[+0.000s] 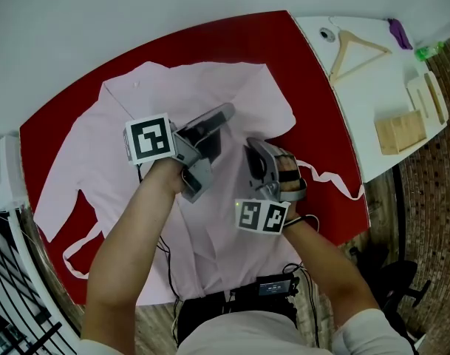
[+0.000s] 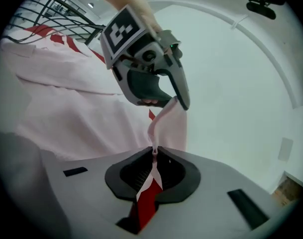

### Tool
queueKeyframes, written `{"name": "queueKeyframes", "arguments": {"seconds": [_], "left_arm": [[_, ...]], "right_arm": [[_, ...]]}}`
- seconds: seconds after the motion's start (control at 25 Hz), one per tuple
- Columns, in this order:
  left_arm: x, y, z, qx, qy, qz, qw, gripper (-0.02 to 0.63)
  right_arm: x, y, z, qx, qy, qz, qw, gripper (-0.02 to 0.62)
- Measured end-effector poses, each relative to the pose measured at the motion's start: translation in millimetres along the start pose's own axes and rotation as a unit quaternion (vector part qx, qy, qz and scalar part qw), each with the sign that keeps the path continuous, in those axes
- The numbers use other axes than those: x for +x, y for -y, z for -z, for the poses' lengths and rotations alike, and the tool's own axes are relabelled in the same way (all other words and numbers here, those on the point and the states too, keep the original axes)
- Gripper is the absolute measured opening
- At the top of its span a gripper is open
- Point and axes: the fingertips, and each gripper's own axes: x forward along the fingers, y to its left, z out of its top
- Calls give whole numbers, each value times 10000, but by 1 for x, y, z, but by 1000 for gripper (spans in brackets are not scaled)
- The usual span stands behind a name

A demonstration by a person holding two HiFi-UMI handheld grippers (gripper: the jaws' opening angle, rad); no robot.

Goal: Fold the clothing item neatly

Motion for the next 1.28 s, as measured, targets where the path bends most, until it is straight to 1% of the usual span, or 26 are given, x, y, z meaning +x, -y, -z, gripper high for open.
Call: {"name": "queueKeyframes", "arguments": {"seconds": [0.08,0.12,0.2,0.36,0.56,0.68,0.84,1.0,1.16,1.28], "left_arm": [[-8,-3,-2,618,-255,-222,9975,23],[-13,-5,-3,845,-366,-318,9952,23],[-24,-10,-7,1086,-505,-464,9917,23],[-48,-19,-16,1296,-584,-707,9873,23],[-77,-24,-17,1600,-796,-900,9798,23],[-99,-26,-23,1757,-835,-1012,9757,23],[-136,-29,-34,1890,-741,-1150,9724,23],[-173,-34,-42,2063,-614,-1314,9677,23],[-208,-52,-45,2160,-496,-1588,9621,23],[-229,-71,-43,2183,-409,-1800,9582,23]], "right_arm": [[-10,7,-8,119,81,0,9999,37],[-15,10,-13,176,128,-1,9998,37],[-24,14,-27,296,230,-15,9993,37],[-35,6,-56,513,376,-168,9978,37],[-41,-20,-89,560,532,-424,9961,35],[-43,-32,-116,617,692,-509,9944,35],[-43,-48,-153,730,906,-611,9913,35],[-40,-71,-180,779,1033,-822,9882,35],[-33,-102,-194,760,989,-1099,9861,35],[-25,-127,-195,683,860,-1342,9848,35]]}}
